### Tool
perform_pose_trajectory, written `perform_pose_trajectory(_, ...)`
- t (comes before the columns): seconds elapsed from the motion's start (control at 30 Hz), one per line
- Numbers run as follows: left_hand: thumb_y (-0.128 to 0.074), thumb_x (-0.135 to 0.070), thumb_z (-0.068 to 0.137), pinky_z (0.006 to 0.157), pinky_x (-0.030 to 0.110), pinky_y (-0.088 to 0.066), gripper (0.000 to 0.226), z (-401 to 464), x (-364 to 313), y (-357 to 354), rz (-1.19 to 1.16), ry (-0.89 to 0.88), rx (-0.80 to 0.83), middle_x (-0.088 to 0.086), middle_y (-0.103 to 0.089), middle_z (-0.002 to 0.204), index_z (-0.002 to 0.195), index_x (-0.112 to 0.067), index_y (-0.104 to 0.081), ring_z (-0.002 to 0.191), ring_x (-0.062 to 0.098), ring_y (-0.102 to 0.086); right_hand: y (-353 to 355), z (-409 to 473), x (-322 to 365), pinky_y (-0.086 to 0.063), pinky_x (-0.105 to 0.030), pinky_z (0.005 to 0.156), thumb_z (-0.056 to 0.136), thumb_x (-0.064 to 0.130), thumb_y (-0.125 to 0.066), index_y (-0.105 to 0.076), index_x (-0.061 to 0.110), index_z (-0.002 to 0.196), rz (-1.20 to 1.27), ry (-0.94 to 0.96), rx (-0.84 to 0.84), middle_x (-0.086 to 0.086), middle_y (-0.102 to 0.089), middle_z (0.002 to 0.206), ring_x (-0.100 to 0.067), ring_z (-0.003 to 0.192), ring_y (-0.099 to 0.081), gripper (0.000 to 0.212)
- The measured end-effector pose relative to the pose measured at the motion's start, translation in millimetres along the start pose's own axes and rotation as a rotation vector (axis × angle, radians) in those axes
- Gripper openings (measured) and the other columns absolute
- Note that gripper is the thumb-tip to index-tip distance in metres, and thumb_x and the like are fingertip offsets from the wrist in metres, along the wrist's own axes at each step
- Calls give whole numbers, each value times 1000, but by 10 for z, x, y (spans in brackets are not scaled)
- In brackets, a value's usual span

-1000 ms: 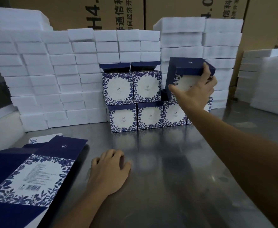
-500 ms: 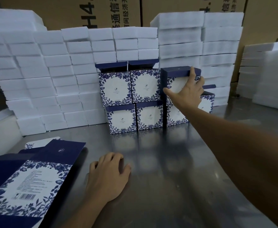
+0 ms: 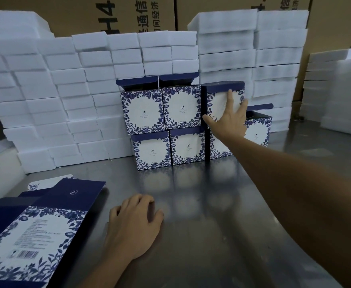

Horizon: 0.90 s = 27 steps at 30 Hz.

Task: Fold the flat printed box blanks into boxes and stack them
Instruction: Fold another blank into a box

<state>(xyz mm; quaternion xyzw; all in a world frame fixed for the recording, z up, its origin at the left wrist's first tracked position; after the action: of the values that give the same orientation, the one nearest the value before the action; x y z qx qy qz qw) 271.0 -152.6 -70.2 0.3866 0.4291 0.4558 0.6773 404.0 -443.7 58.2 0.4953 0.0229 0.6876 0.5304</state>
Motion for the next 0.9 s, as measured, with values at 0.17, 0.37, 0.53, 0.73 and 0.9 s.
perform_pose_trajectory(0.17,-36,-61,93,101,32,-25,28,3,0,-6,-1,1,8,-23,-42,121,114,-43,-43,118,4,-41,-192,-92,-68,-29,-60,114,95,56,-55,-19,34,156,-125,32,176,-11,-5,166,-36,151,-15,74)
perform_pose_trajectory(0.37,-36,-61,94,101,32,-25,27,3,-3,4,-1,4,16,-23,-42,121,112,-43,-43,119,5,-40,-333,-183,-185,-29,-60,110,96,54,-53,-21,28,156,-222,65,353,-6,-15,164,-36,149,-19,73)
perform_pose_trajectory(0.53,-36,-61,94,99,32,-25,26,0,-12,4,-10,0,17,-24,-42,118,112,-43,-43,119,4,-40,-293,-295,-199,-37,-53,103,94,45,-58,-38,22,142,-158,77,240,-13,-35,148,-37,137,-35,56)
perform_pose_trajectory(0.73,-38,-60,93,97,31,-25,27,5,-16,-1,-19,12,3,-23,-44,115,109,-40,-46,119,5,-42,-537,-838,-406,-49,-42,97,92,33,-64,-50,11,132,300,-179,334,-17,-58,126,-33,112,-59,48)
perform_pose_trajectory(0.9,-41,-59,93,97,33,-26,27,-1,-10,19,-32,17,-15,-20,-46,111,108,-39,-49,117,8,-45,-539,-1265,-417,-52,-42,92,91,25,-67,-57,9,117,481,-269,281,-6,-62,102,-25,96,-61,32)
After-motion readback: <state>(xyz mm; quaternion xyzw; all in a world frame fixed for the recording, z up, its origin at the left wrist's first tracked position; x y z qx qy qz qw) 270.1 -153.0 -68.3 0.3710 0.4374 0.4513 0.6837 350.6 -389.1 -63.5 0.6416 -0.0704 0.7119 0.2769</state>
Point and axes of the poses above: each hand's wrist, its own z-axis towards the middle knuckle, its own y-axis out of the back of the hand, x = y × z, the point moved 5 cm from there along z, towards the middle knuckle
